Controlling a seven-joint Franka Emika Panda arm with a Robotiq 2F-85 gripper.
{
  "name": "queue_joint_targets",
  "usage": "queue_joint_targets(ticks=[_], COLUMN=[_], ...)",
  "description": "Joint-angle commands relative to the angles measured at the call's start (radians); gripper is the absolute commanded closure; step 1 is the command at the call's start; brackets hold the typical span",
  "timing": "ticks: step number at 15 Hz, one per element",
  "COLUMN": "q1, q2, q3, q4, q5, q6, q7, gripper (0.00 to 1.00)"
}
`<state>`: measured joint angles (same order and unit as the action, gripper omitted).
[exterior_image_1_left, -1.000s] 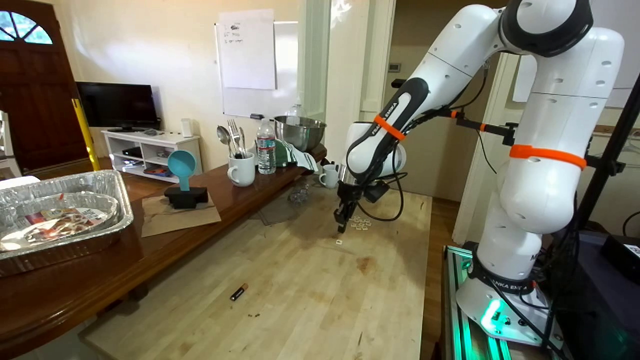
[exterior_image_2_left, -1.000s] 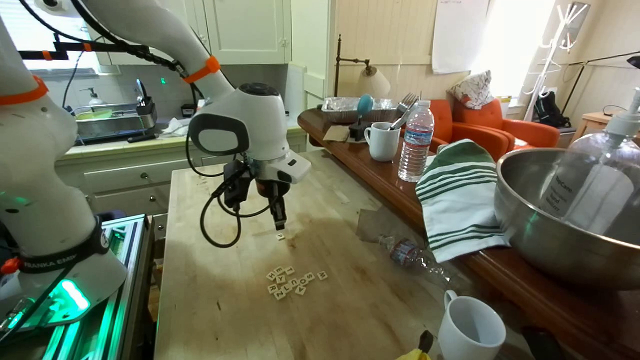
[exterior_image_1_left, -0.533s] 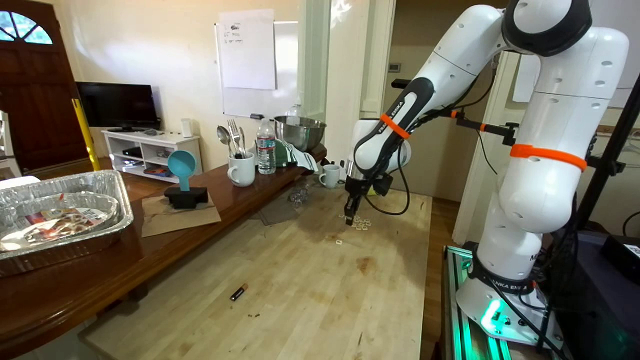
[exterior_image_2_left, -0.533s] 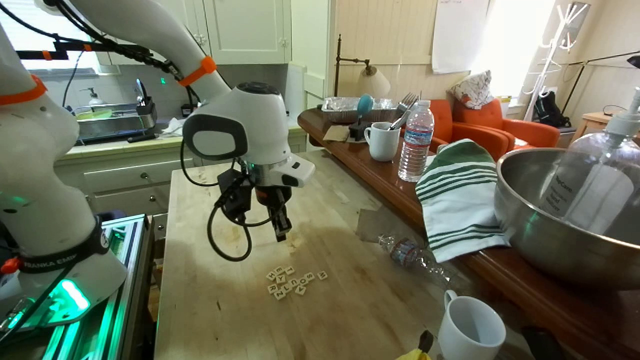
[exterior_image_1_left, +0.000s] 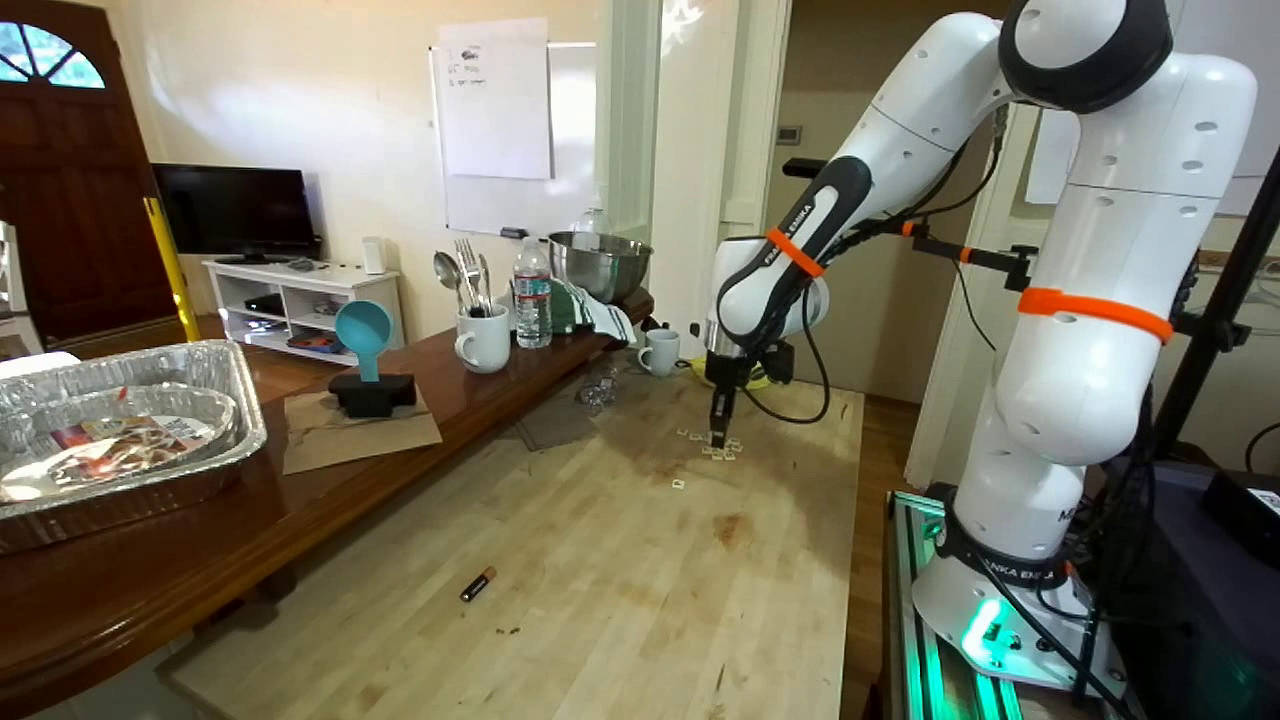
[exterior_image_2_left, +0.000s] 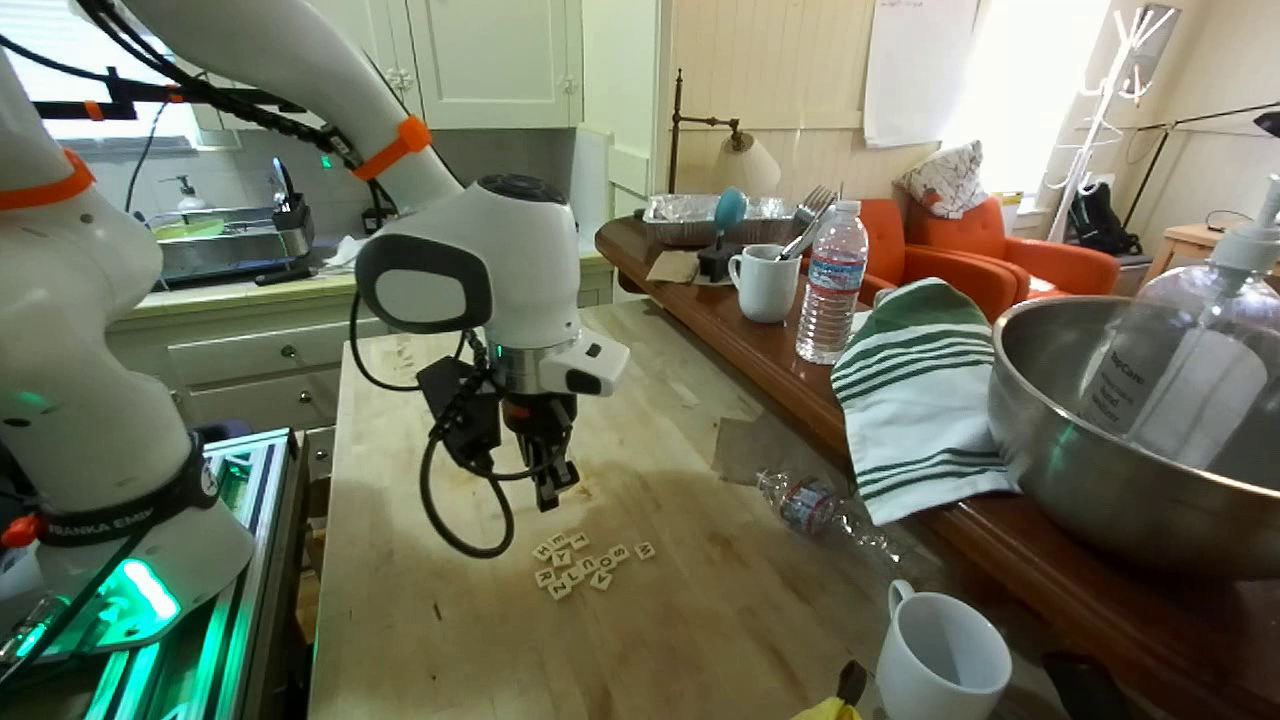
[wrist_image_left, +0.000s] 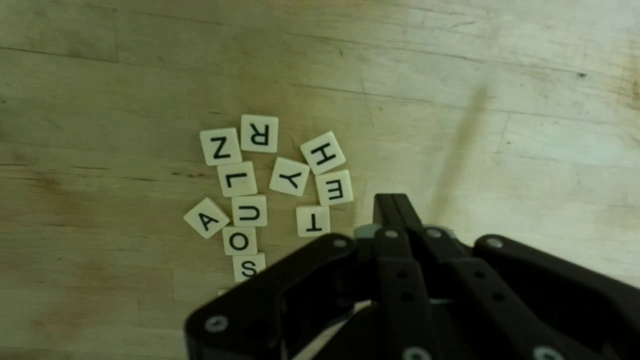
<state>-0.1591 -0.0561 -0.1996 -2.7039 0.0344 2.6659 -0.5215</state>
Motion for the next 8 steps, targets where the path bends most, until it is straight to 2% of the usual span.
queue_joint_targets(ticks=[1,8], q1=[-0.018,-0.023], q2=[0.025,0.059], q3=[-0.009,-0.011], q4=[0.019,0.029], q5=[-0.095,-0.102], q6=[-0.019,-0.008], q7=[-0.001,-0.066], gripper=[1.0,1.0])
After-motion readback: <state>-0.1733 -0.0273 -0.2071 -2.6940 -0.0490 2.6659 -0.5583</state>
